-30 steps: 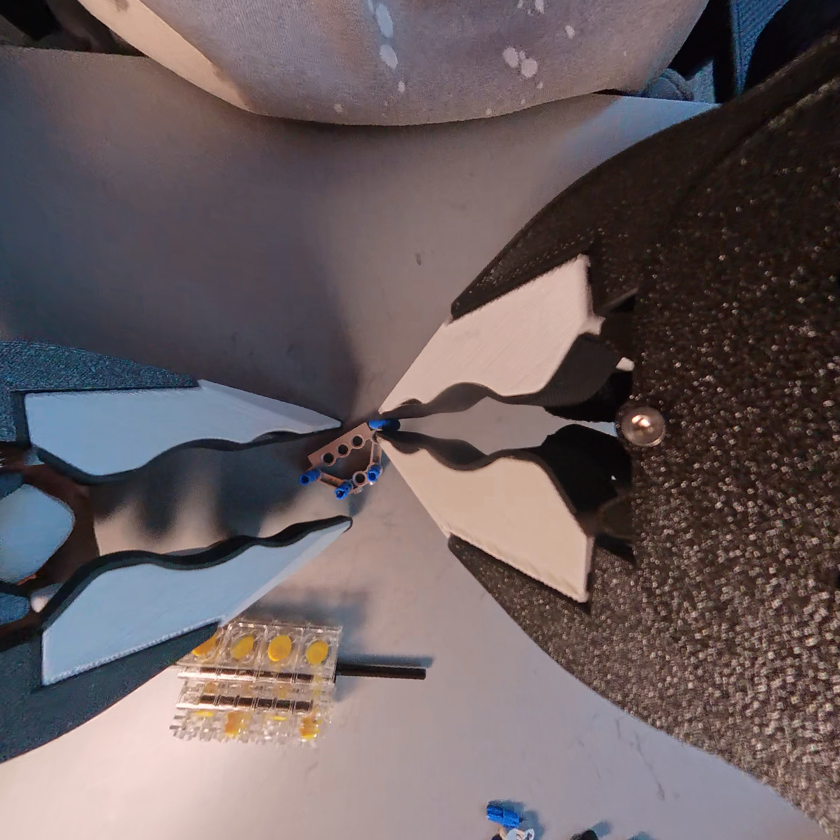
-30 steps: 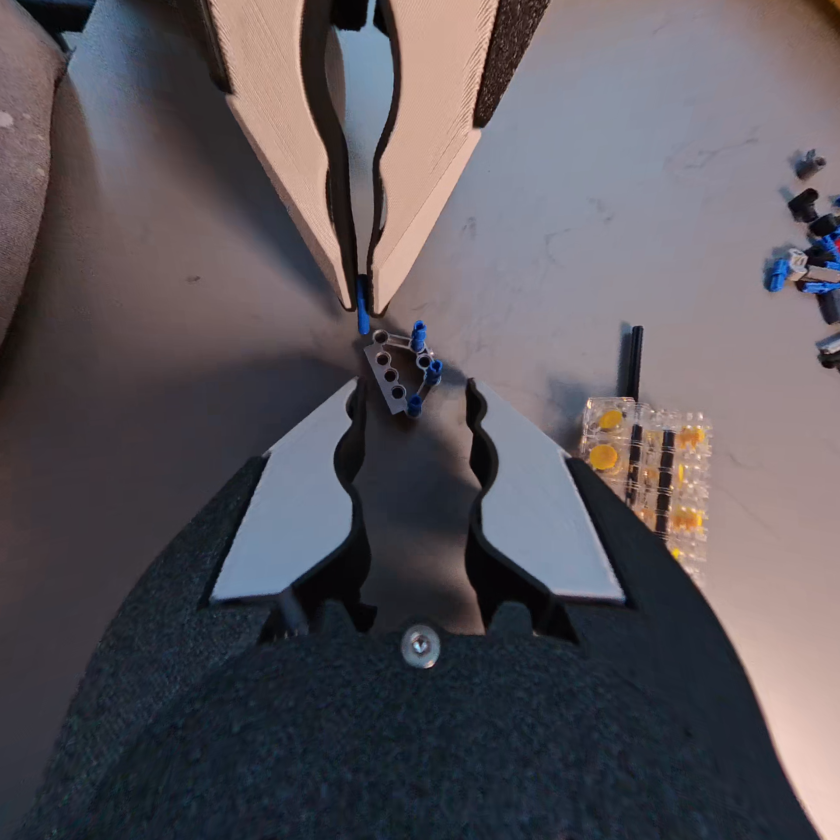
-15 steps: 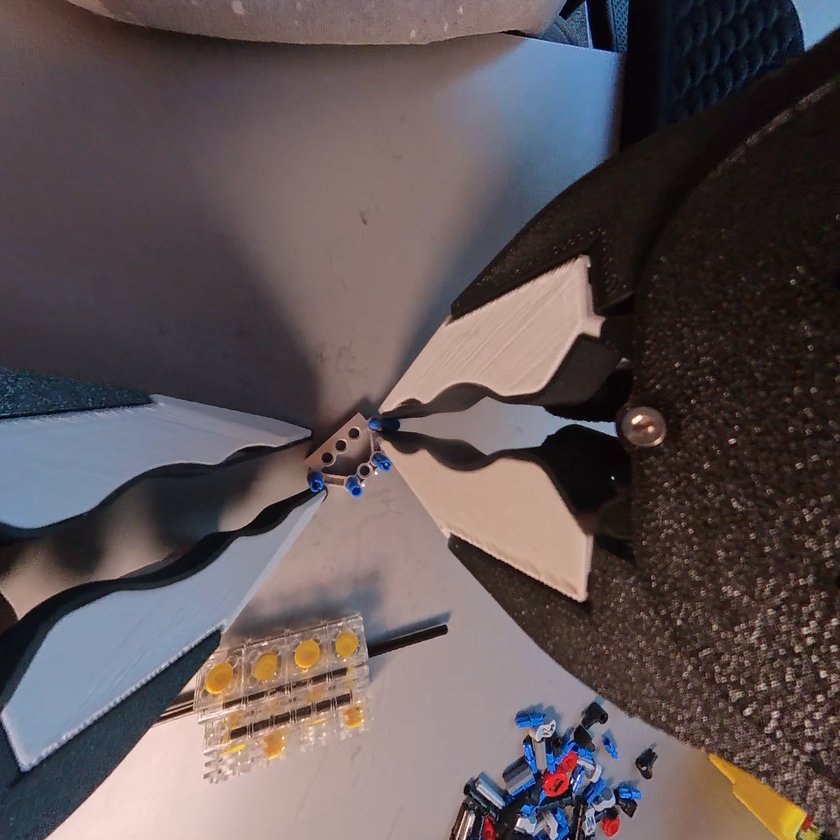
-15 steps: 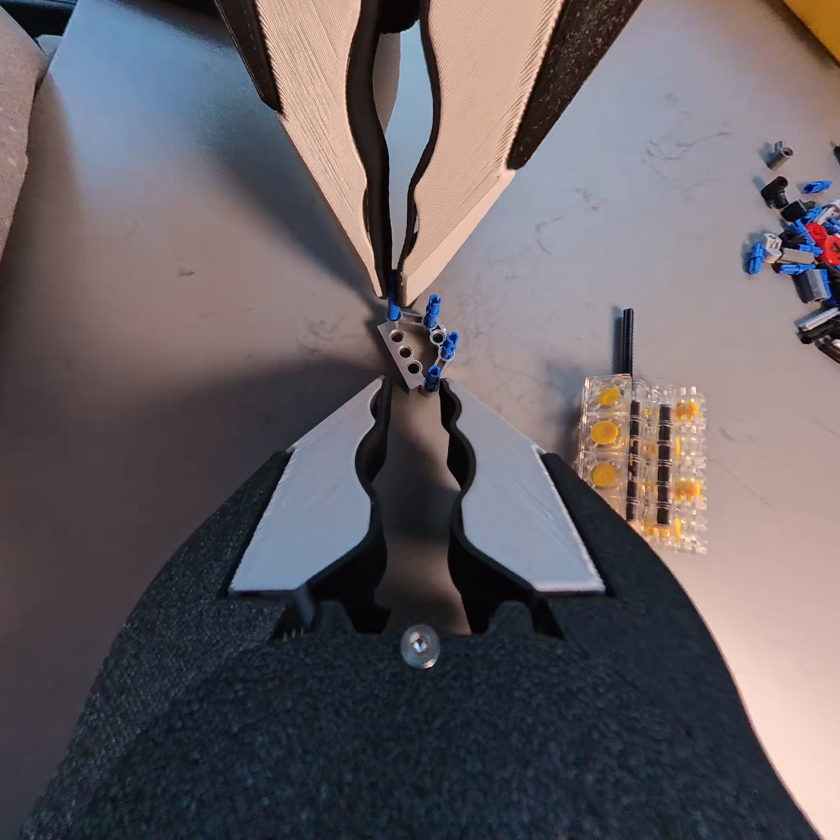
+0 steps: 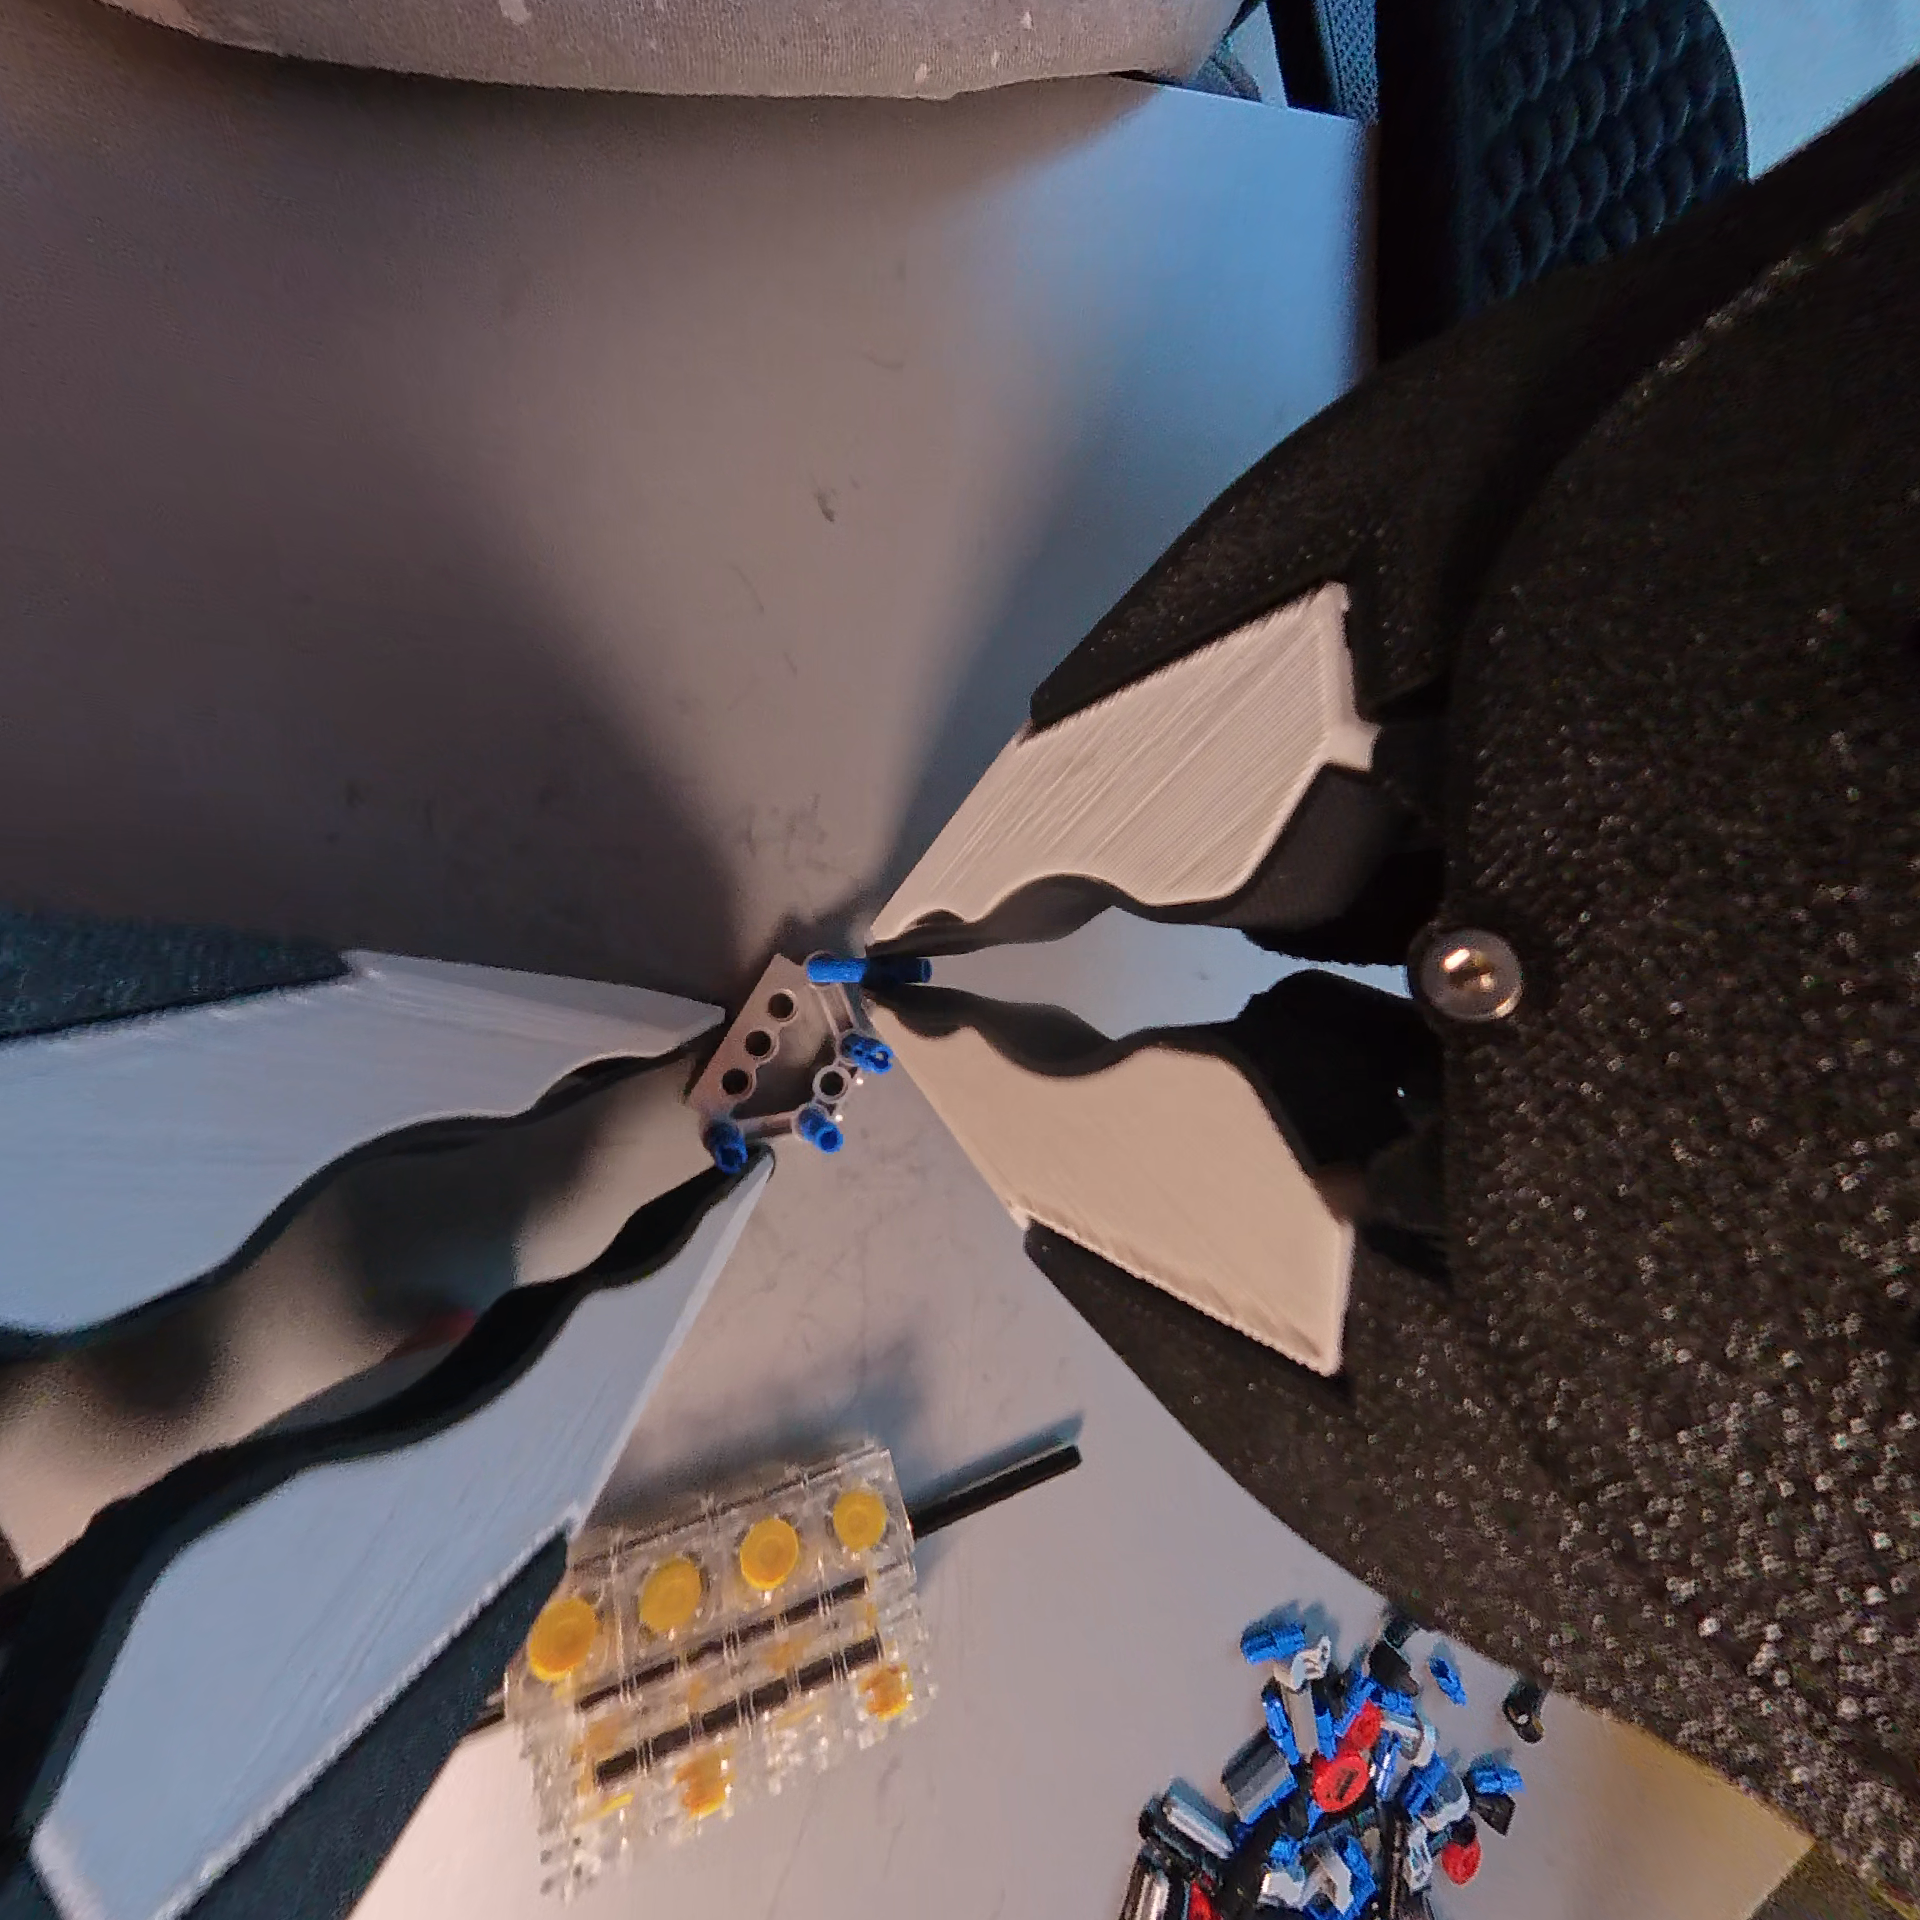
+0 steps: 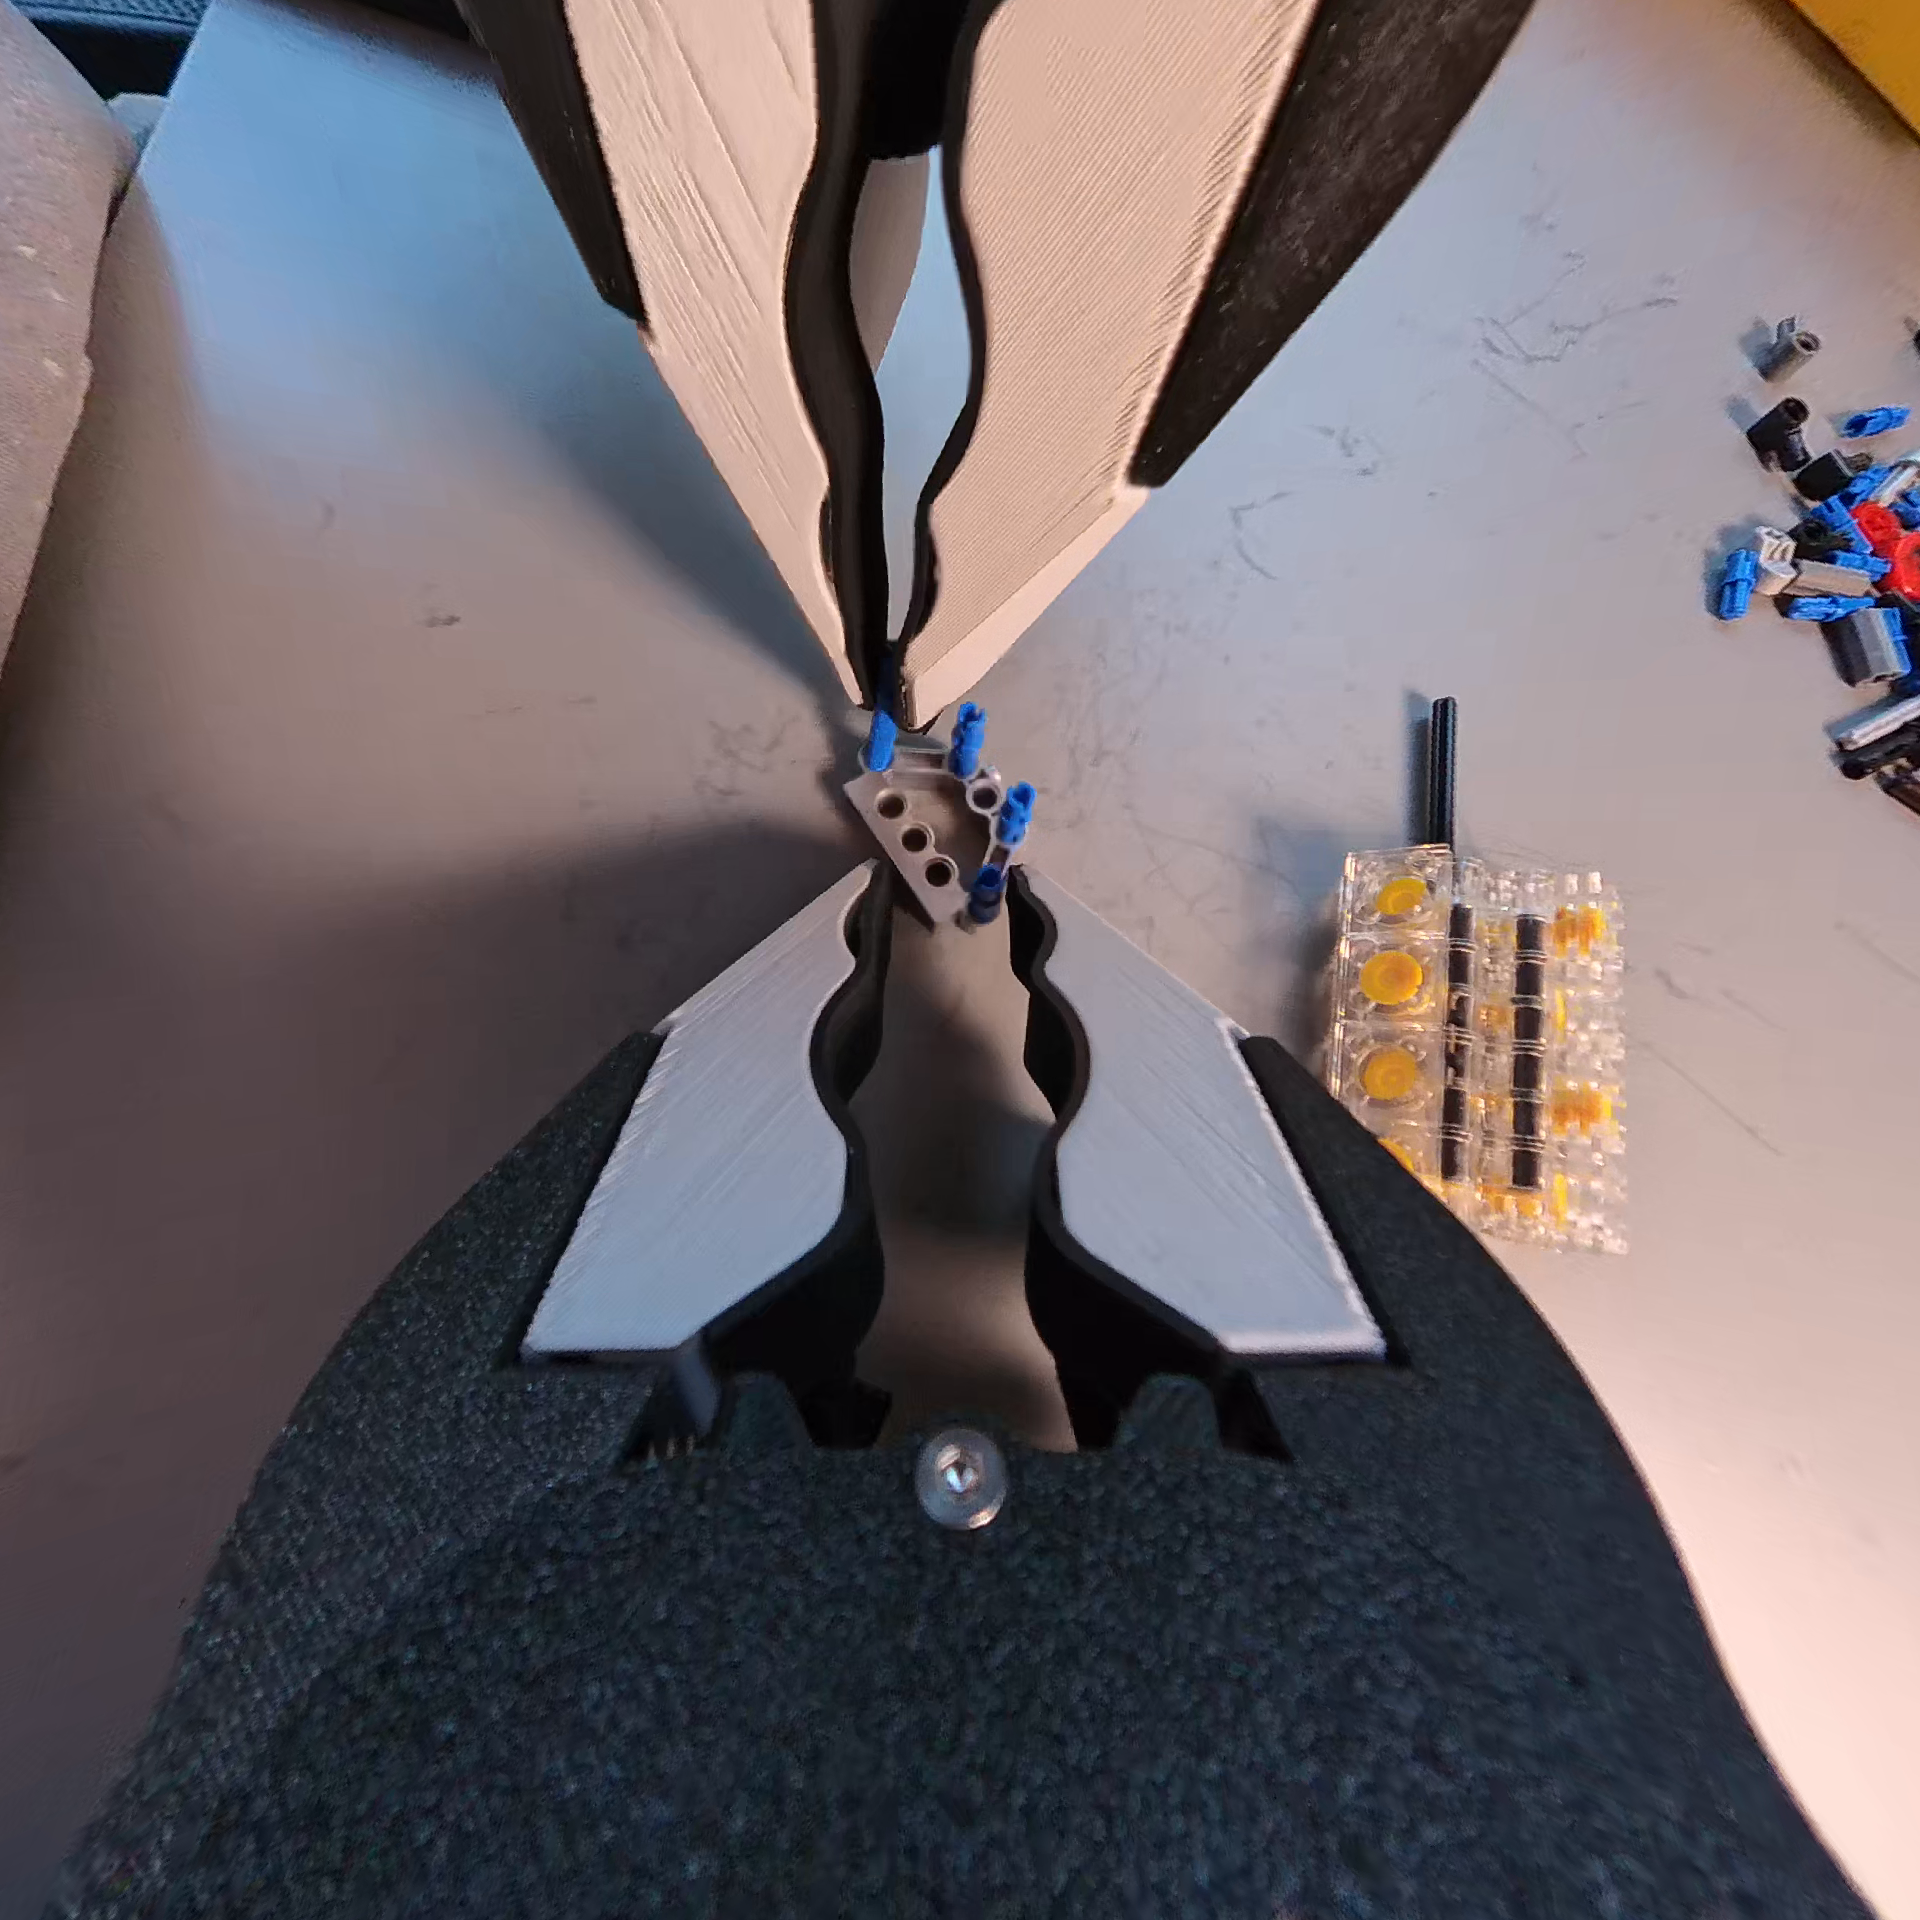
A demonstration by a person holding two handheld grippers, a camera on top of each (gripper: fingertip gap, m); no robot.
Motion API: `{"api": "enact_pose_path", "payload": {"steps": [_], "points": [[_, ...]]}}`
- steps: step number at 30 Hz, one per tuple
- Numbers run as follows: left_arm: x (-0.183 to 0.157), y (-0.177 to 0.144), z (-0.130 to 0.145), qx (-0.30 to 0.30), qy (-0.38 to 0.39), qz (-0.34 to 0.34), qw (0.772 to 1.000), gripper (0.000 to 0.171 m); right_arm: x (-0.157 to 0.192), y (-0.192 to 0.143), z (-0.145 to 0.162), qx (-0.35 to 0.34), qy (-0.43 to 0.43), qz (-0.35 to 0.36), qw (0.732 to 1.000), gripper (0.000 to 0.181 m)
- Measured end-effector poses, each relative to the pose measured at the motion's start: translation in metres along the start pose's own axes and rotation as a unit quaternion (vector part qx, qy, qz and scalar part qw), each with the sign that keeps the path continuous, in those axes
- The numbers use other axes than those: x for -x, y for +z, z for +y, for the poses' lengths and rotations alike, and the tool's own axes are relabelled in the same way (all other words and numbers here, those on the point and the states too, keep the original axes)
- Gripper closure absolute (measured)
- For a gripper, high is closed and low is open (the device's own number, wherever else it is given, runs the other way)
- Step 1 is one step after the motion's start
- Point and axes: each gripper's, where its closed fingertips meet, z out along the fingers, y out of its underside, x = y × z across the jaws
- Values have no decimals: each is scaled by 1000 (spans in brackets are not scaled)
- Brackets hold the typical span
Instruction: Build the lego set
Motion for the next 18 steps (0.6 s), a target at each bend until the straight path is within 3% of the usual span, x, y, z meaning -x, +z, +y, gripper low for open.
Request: {"api": "enact_pose_path", "payload": {"steps": [7,14,18], "points": [[0,-1,-7,-9,10,4,1000,169,0,1,-6,-13,-7,-8,1000,135],[0,-6,-8,-23,-3,8,1000,169,1,-4,-11,-30,-4,-11,999,140],[3,-16,-12,-76,-52,7,996,168,-2,-30,-27,-99,0,9,995,148]]}}
